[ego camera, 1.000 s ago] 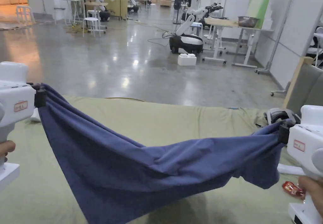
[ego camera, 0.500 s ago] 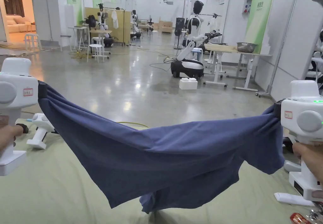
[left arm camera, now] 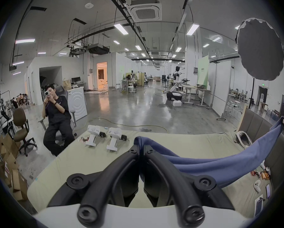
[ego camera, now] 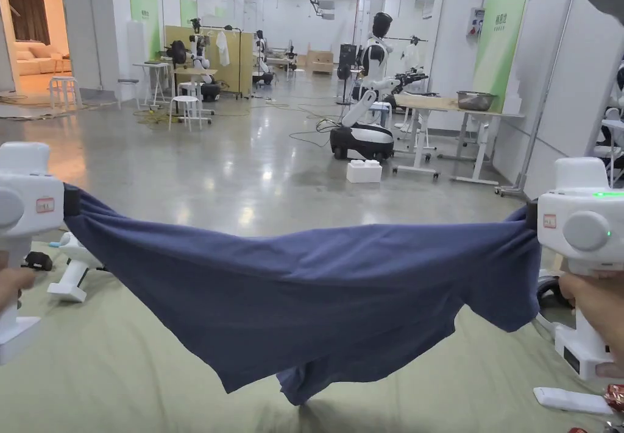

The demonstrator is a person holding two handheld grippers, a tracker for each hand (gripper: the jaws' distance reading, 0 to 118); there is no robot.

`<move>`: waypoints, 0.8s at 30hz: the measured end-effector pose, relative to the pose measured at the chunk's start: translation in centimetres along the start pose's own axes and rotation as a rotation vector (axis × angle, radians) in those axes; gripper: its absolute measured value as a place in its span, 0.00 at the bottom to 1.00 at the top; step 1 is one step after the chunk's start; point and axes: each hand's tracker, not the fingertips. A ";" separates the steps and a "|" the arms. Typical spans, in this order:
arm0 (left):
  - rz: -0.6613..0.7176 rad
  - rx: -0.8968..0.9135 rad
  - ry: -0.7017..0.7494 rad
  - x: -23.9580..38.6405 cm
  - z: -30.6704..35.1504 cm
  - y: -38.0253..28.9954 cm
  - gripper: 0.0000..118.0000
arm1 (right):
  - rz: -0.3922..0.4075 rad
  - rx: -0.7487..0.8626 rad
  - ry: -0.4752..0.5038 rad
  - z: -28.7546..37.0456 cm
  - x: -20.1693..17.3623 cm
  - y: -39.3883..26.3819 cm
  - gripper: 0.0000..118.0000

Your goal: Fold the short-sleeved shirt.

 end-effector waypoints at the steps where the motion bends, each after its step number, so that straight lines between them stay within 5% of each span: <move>1: 0.016 -0.016 -0.003 -0.2 0.0 -1.3 0.05 | -0.003 -0.015 0.007 0.1 -0.1 -1.1 0.06; 16: 0.096 -0.231 -0.018 -2.3 7.8 -23.3 0.05 | 0.067 -0.223 0.040 7.0 -0.4 -24.8 0.06; 24: 0.090 -0.390 -0.001 -3.3 11.2 -31.3 0.05 | 0.065 -0.348 0.035 10.5 -0.7 -32.3 0.06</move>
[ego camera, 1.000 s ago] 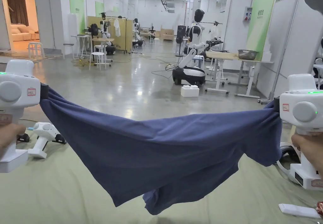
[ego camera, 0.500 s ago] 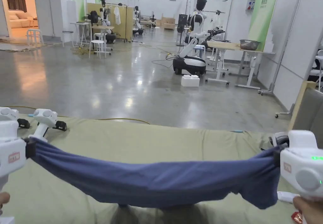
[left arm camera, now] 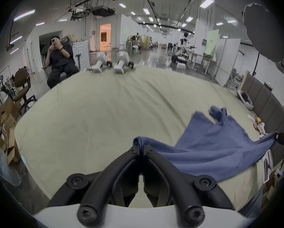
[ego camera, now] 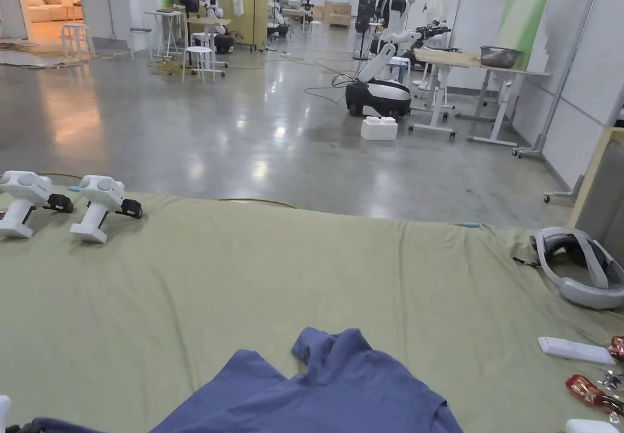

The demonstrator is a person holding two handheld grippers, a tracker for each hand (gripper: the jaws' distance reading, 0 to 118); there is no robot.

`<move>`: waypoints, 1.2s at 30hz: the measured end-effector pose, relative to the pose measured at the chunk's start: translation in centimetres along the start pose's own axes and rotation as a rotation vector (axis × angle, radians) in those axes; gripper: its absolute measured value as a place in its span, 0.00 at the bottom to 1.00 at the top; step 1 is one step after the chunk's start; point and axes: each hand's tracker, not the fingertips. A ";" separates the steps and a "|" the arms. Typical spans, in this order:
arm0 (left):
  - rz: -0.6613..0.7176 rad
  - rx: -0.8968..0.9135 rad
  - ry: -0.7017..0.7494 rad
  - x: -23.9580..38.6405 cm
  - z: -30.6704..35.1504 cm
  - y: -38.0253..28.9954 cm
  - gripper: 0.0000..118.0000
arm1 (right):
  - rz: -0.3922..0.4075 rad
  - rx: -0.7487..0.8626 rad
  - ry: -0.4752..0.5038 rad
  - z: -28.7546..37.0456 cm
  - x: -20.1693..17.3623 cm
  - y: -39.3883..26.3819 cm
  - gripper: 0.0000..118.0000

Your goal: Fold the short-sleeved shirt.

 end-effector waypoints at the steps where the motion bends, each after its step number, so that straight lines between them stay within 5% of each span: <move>1: 0.002 -0.018 0.012 -0.3 -0.1 -0.8 0.05 | -0.007 -0.015 -0.006 -0.2 0.0 -0.7 0.06; 8: 0.014 -0.072 0.021 -1.3 -0.5 -2.5 0.06 | -0.065 -0.048 -0.017 0.2 -0.3 -2.9 0.08; 10: -0.017 -0.057 0.043 -0.9 -0.1 -2.1 0.11 | -0.065 -0.017 -0.025 0.8 -0.6 -2.6 0.20; 12: -0.041 -0.026 0.070 -0.7 0.7 -1.7 0.26 | -0.069 0.019 -0.019 1.4 -0.8 -2.0 0.52; 14: -0.036 0.005 0.060 -0.6 1.8 -0.9 0.44 | -0.082 0.092 0.003 2.4 -1.0 -1.0 0.67; 16: -0.029 0.051 0.067 -0.2 3.1 0.0 0.56 | -0.072 0.154 0.008 3.5 -1.6 0.2 0.67; 28: -0.099 0.340 -0.030 7.7 4.2 4.4 0.54 | -0.111 0.445 0.154 7.2 -11.0 5.8 0.64; 30: -0.119 0.398 -0.035 9.5 4.5 4.8 0.46 | -0.103 0.487 0.143 7.8 -12.5 6.1 0.59; 32: -0.134 0.451 -0.049 11.2 4.6 4.6 0.20 | -0.089 0.514 0.153 8.2 -13.8 6.3 0.44; 36: -0.161 0.492 -0.056 13.6 4.8 4.5 0.08 | -0.081 0.518 0.162 8.4 -15.4 6.7 0.22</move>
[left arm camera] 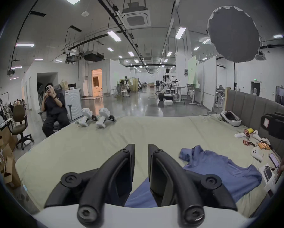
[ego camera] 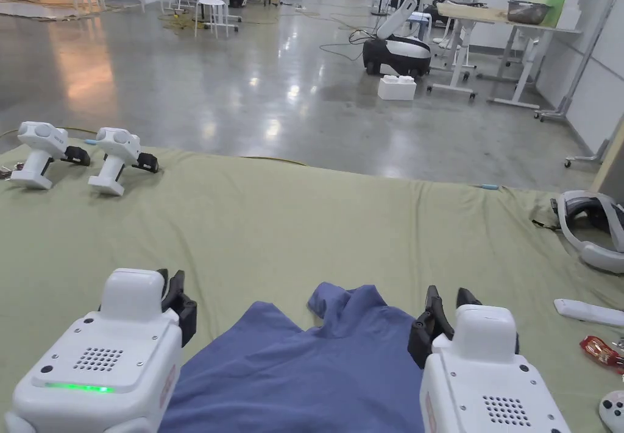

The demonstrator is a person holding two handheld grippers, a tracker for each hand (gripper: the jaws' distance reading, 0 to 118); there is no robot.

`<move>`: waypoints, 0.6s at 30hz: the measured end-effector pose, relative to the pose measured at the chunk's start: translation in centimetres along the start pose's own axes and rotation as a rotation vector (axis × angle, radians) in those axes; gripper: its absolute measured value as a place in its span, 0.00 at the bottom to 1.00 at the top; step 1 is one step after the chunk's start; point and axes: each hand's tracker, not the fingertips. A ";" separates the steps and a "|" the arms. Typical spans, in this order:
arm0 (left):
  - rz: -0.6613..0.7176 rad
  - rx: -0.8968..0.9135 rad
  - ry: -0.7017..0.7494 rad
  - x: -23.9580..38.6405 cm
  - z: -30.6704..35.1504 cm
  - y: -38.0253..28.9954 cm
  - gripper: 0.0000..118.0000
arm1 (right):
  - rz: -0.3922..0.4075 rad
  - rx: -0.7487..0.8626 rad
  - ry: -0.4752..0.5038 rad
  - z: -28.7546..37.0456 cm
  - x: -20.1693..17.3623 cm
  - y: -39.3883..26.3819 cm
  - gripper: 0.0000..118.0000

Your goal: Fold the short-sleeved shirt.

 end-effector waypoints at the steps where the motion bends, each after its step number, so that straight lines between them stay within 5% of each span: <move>1: 0.002 0.007 -0.027 0.3 -0.1 0.0 0.07 | -0.015 -0.007 -0.010 0.0 -0.2 0.0 0.20; 6: -0.018 0.012 -0.017 1.3 0.1 -0.7 0.01 | -0.075 -0.007 -0.021 0.0 -0.6 -0.7 0.07; 11: -0.033 -0.018 0.000 0.7 0.5 -1.3 0.01 | -0.051 -0.027 0.006 -0.2 -0.9 -1.1 0.06; 18: 0.044 -0.255 0.044 -8.2 -0.2 -4.5 0.01 | -0.013 -0.131 0.061 -2.1 -1.2 -2.5 0.06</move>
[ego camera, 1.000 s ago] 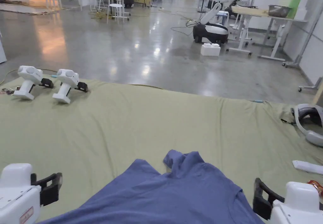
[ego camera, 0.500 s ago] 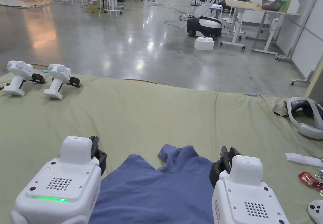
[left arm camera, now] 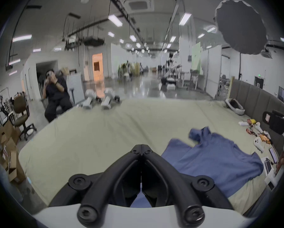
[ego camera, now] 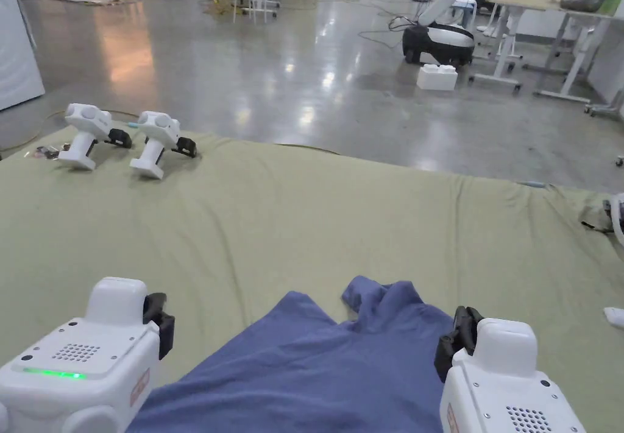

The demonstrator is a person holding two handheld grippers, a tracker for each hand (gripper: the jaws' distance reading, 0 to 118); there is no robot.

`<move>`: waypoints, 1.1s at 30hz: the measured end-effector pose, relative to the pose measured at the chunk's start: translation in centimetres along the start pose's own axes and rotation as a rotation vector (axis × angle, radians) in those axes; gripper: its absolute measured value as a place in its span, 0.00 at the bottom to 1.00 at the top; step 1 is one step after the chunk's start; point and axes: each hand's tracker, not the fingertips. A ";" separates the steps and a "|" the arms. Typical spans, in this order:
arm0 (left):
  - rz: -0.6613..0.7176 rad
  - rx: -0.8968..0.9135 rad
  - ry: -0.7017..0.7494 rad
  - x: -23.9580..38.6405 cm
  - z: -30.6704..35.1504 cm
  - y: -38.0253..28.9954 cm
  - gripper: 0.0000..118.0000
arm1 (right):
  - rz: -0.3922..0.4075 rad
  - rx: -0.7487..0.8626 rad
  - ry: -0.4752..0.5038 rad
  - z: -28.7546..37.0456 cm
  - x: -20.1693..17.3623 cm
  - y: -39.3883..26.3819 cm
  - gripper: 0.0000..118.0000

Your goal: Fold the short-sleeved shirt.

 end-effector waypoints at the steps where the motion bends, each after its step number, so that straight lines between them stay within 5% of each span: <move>1: 0.016 -0.028 0.035 -1.5 -0.6 -0.6 0.01 | 0.007 -0.011 0.001 -0.4 -0.1 -0.4 0.06; 10: 0.121 -0.373 0.022 -7.6 -4.3 -5.1 0.02 | 0.019 -0.078 0.017 -2.0 -1.1 -2.8 0.06; 14: 0.212 -0.482 0.058 -7.9 -5.7 -6.2 0.10 | 0.036 -0.090 0.018 -2.5 -1.3 -3.3 0.06; 17: 0.318 -0.521 0.013 -8.4 -6.3 -6.9 0.40 | 0.039 -0.104 0.019 -2.7 -1.2 -3.7 0.06; 22: 0.264 -0.571 0.051 -7.5 -7.6 -7.4 0.59 | 0.049 -0.137 0.016 -3.5 -1.1 -4.3 0.06; 28: 0.164 -0.603 0.109 -5.4 -8.6 -8.5 0.59 | 0.052 -0.177 0.016 -4.8 -0.9 -4.9 0.06; 30: 0.150 -0.602 0.126 -5.0 -8.5 -8.4 0.51 | 0.055 -0.191 0.020 -5.7 -0.6 -5.1 0.06; 33: 0.127 -0.586 0.115 -4.9 -8.7 -8.3 0.09 | 0.060 -0.211 0.024 -8.1 0.1 -4.7 0.06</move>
